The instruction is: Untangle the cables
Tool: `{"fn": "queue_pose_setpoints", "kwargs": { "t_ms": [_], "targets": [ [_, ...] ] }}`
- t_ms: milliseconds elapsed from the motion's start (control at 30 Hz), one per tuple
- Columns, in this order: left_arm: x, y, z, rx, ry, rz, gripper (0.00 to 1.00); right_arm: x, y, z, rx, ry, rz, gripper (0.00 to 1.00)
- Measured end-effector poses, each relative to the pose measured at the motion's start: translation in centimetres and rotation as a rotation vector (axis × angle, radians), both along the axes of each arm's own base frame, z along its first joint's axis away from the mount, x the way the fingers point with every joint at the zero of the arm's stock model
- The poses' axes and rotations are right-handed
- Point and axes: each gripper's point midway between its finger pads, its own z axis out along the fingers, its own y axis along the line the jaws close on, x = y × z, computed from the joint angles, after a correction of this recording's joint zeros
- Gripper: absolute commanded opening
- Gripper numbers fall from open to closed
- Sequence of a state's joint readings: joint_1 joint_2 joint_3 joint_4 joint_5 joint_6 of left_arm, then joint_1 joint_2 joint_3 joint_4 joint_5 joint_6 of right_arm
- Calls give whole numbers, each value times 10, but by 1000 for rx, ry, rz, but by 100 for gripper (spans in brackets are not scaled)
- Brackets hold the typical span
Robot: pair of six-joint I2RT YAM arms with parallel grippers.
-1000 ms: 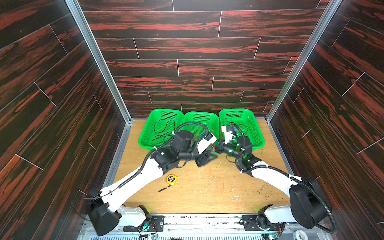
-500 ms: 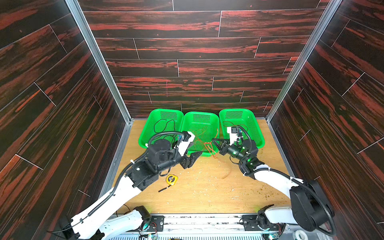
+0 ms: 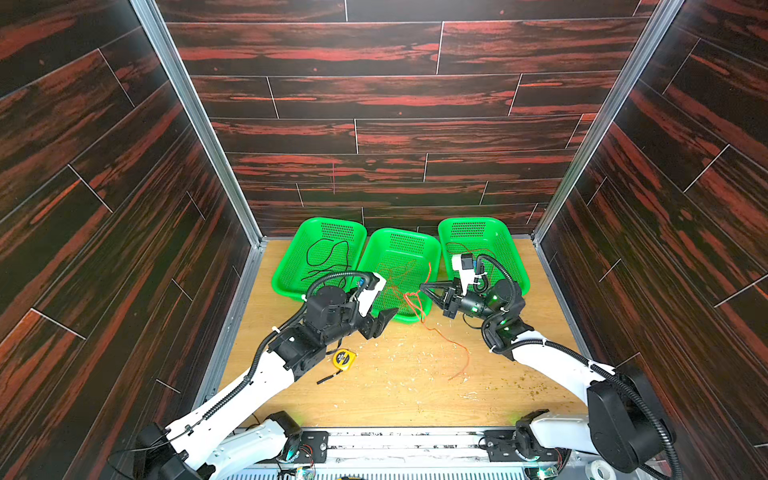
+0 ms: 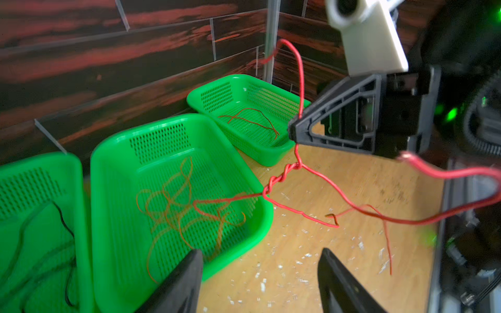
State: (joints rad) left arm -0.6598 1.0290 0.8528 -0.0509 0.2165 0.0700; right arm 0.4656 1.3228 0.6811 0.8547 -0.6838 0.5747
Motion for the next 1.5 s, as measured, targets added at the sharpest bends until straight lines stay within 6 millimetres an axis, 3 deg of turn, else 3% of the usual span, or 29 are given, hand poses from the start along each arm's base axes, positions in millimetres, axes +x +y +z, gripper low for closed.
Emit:
{"fn": "queue_pose_setpoints", "kwargs": {
  "t_ms": [267, 500, 600, 867, 967, 1067, 1133, 1300, 1500],
  "targets": [
    [11, -14, -6, 80, -133, -82, 71, -9, 5, 12, -4, -19, 72, 0],
    [22, -27, -16, 110, -183, -120, 71, -10, 8, 9, -38, 8, 103, 0],
    [24, -29, -13, 110, -216, -133, 62, -12, 9, 8, -49, 21, 119, 0],
    [24, -41, -26, 140, -225, -208, 26, -13, 10, 6, -73, 34, 133, 0],
    [24, -42, -28, 151, -228, -222, 0, -13, 10, 3, -83, 43, 136, 0],
    [25, -43, -25, 161, -233, -226, 0, -12, 10, 7, -88, 34, 133, 1],
    [26, -43, -20, 172, -233, -227, 0, -13, 9, 12, -88, 19, 128, 6],
    [32, -43, -12, 217, -222, -217, 0, -18, 6, 20, -97, -10, 127, 33],
    [43, -37, -11, 256, -206, -160, 0, -19, 5, 31, -116, -5, 112, 46]
  ]
}}
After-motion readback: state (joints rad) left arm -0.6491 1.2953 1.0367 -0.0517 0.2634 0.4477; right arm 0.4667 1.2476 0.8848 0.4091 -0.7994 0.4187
